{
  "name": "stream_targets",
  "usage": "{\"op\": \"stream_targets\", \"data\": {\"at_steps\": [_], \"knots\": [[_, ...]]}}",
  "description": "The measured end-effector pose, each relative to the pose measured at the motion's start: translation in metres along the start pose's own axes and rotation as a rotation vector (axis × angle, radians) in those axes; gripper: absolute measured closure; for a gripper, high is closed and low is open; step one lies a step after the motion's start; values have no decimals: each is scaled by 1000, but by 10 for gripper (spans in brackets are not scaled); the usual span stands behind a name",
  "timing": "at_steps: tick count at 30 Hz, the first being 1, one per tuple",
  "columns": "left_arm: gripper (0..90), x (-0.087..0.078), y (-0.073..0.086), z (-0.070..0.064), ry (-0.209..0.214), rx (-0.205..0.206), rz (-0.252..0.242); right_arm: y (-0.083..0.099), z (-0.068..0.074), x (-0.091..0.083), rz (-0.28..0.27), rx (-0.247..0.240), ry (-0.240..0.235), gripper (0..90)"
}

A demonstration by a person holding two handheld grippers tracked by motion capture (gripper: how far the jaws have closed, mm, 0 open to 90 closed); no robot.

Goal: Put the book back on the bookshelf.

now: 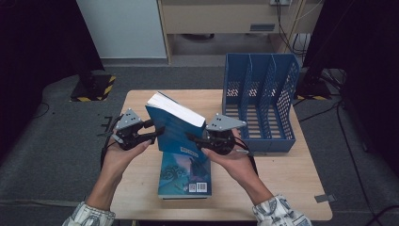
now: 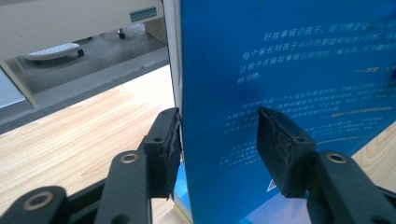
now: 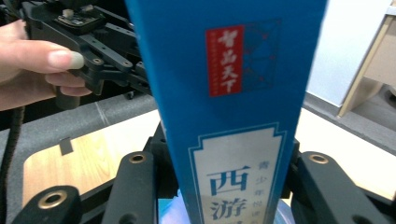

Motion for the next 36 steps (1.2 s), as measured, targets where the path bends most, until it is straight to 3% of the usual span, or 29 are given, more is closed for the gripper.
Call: {"op": "stream_targets", "data": {"at_steps": [9, 22, 36], "knots": [[493, 1, 0, 0, 0, -13, -6, -5, 3, 3, -4, -2, -9, 400], [494, 1, 2, -1, -2, -14, -9, -17, 0, 5, -55, -14, -49, 422], [494, 2, 3, -1, -4, -14, -7, -16, -5, 9, -79, -22, -50, 532]]}}
Point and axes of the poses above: each handheld gripper's, and its own axes: x roughly forward along the jaws, y roughly out of its underside, z roughly to its left, the point moved 1 cm from there along x, roughly forward along the jaws, and after that the axes turned 1 degree about -x, right-handed, at the moved point
